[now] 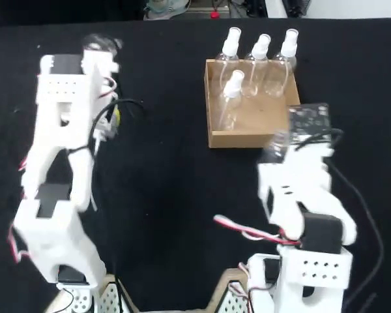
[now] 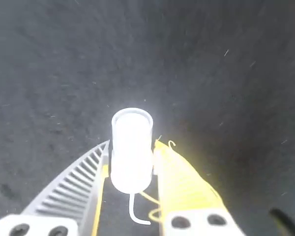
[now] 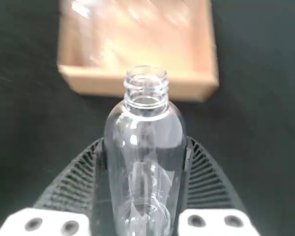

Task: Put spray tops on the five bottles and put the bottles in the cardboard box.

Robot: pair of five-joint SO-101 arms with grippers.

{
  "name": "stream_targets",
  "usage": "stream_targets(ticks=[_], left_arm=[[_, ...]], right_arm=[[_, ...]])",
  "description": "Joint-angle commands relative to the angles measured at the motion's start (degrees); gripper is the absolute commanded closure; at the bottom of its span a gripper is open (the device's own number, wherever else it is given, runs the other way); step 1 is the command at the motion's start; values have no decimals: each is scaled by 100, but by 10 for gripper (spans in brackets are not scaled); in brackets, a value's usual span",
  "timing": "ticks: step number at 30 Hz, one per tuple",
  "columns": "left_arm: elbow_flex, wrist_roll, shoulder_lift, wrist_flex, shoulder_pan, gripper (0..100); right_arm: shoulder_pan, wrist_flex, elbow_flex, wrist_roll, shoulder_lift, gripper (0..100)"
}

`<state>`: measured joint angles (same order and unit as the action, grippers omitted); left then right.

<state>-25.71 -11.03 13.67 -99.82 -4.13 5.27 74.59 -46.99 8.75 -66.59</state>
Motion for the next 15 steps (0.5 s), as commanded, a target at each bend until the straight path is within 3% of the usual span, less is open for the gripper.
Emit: stream_targets(ticks=[1,8,15], left_arm=[[-4,633,-1635,-62,-22,970],[-40,1064,-3244,527,-13,970],[-40,2207,-4352,1521,-13,970]], right_arm=[[-1556,-800,22,-431,-48,917],[-3393,-2075,-374,-492,-40,917],[-3815,-4448,-1833,-501,-84,917]])
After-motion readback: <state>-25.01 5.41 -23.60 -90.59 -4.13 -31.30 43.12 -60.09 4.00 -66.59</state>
